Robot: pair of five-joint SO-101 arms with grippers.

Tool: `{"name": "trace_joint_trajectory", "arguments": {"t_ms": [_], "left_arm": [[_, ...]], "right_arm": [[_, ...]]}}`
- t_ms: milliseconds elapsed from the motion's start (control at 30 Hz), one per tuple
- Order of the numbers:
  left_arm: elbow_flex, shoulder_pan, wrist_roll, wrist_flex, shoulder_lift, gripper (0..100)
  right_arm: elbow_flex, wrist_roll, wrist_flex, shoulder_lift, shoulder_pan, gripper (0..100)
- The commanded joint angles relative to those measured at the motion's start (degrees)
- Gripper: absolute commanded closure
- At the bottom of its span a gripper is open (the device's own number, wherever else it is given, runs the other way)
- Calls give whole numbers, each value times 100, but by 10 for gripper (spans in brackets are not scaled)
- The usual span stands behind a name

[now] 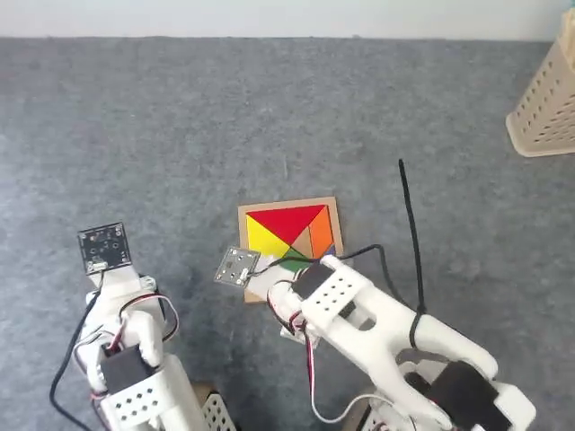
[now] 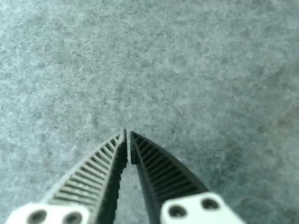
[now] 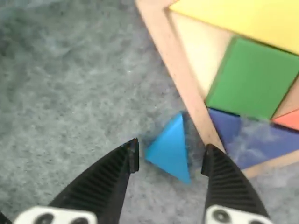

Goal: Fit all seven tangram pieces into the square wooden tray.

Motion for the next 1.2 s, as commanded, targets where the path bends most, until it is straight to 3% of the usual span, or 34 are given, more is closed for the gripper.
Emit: {"name": "trace_joint_trajectory", "arguments": {"t_ms": [0, 367, 667, 900, 1100, 1167], "left_arm": [[-48, 18, 88, 35, -44, 987], [-48, 18, 88, 35, -44, 987], [-48, 18, 88, 35, -44, 987], [-48, 18, 88, 35, -44, 987], [-48, 18, 88, 35, -44, 987], [-48, 18, 88, 35, -44, 987]], "right_arm": [[18, 26, 101, 374, 22, 832], [0, 105, 435, 312, 48, 873], [360, -88, 462, -708, 259, 868], [501, -88, 136, -418, 233, 785], [264, -44, 127, -136, 312, 972], [-62, -26, 470, -171, 462, 991]]}}
